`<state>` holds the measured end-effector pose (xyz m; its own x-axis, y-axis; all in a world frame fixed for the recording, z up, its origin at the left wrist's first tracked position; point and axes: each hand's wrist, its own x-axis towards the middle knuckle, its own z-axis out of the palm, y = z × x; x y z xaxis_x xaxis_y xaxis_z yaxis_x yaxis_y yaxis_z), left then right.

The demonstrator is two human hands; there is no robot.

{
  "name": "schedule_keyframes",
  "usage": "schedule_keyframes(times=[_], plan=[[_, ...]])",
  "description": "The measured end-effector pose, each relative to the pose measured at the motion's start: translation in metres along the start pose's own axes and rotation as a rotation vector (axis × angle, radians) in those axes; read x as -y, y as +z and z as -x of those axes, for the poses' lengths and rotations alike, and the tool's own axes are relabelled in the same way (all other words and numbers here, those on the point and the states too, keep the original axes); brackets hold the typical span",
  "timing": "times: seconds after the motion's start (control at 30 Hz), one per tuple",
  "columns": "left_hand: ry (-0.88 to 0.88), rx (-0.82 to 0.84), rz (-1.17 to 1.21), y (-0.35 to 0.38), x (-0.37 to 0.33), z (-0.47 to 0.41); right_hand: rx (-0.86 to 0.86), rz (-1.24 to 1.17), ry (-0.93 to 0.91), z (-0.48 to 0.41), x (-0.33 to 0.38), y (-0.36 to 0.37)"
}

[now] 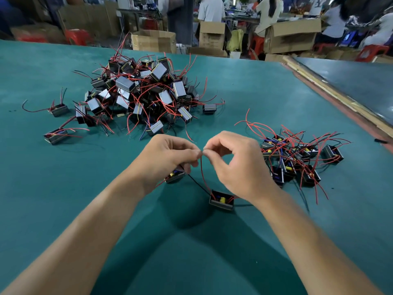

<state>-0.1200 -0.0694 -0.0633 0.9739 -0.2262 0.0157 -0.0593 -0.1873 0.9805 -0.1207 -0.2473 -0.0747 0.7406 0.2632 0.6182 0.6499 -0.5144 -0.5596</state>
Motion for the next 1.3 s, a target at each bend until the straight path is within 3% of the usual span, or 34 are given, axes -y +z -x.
schedule_keyframes(times=[0.17,0.27,0.77,0.9,1.1,1.3], plan=[[0.078,-0.073,-0.086,0.005,0.001,-0.001,0.121,-0.240,0.465,-0.005,-0.006,-0.004],[0.100,-0.089,-0.138,0.008,0.002,0.000,0.137,-0.407,0.585,-0.006,-0.007,-0.005],[0.134,-0.151,-0.144,0.009,0.002,-0.001,0.202,-0.393,0.505,-0.003,-0.005,0.002],[0.155,-0.122,-0.138,0.008,0.001,0.000,0.254,-0.428,0.534,-0.002,-0.002,0.003],[0.155,-0.121,-0.150,0.007,0.003,0.000,0.154,-0.513,0.607,-0.007,-0.003,-0.007],[0.186,-0.116,-0.157,0.007,0.004,0.000,0.207,-0.516,0.638,-0.006,-0.002,-0.004]])
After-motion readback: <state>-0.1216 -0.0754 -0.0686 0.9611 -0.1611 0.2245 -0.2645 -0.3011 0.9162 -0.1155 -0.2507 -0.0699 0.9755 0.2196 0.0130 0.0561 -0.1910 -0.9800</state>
